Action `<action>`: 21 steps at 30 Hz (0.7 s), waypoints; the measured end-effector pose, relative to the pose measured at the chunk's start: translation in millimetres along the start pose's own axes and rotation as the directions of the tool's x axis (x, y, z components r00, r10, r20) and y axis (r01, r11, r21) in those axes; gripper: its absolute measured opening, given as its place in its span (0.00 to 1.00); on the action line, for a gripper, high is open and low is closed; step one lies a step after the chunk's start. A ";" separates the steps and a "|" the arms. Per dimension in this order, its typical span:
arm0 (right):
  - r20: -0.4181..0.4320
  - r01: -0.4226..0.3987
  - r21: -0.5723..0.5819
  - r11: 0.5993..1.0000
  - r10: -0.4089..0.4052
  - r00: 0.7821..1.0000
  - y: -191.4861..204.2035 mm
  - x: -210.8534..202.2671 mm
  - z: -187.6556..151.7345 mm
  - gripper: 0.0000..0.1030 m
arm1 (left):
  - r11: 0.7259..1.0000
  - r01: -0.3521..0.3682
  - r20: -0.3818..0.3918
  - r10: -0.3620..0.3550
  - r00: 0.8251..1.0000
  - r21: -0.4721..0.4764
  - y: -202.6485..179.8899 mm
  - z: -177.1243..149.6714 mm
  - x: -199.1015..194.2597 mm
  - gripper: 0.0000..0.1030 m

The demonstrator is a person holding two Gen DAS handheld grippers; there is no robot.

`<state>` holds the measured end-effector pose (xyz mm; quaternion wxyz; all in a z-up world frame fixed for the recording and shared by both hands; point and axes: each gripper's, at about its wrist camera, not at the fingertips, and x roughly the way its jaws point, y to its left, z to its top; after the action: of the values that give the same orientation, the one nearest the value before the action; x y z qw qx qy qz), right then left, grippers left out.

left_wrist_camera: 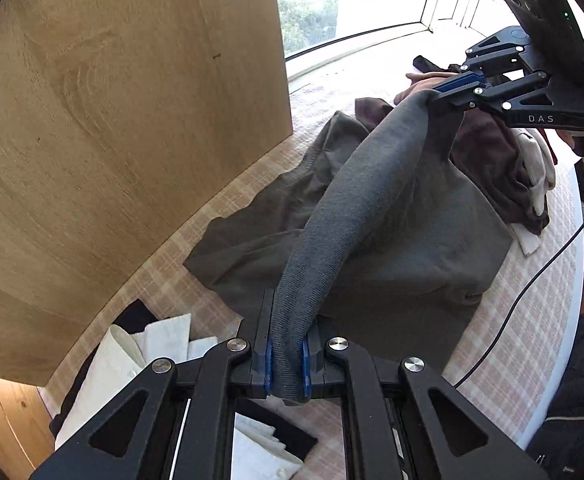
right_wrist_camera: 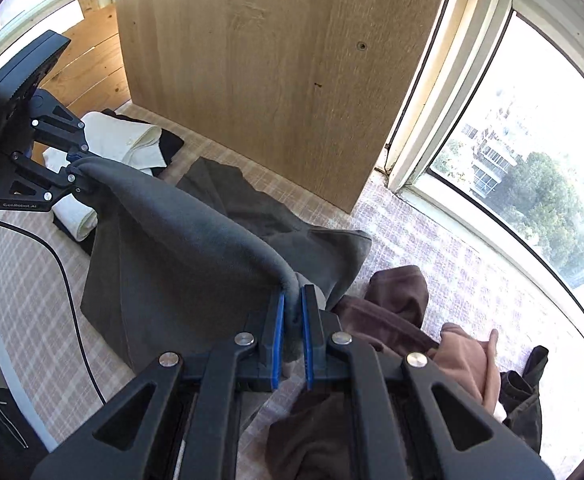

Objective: Fold clothes
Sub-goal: 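Lift the folded shirt with both grippers to fold it again, then lay the lifted shirt end over the shirt and open both grippers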

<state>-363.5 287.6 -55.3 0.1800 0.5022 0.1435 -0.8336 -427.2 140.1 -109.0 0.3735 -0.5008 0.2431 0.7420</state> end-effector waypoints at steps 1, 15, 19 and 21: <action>-0.011 -0.004 0.006 1.000 0.004 1.000 -6.5 10.3 7.5 0.08 | 1.000 0.006 -0.011 -0.006 1.000 0.000 8.2 5.1 9.3 0.08; -0.211 0.004 0.053 0.999 0.007 0.977 -63.2 106.1 41.2 0.09 | 0.999 0.027 -0.122 -0.022 0.992 0.035 38.2 46.8 99.5 0.23; -0.226 0.031 0.048 0.998 -0.020 0.974 -67.8 110.8 44.1 0.28 | 0.997 -0.052 -0.094 0.056 0.994 0.052 43.9 41.8 83.0 0.34; -0.202 0.033 0.064 0.997 -0.019 0.979 -73.4 99.6 44.9 0.32 | 0.996 -0.081 -0.077 0.084 0.993 0.039 47.9 33.5 66.9 0.33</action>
<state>-474.2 318.8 -119.1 0.1367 0.5877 0.1395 -0.7851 -498.9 156.7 -158.8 0.3414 -0.5125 0.2914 0.7320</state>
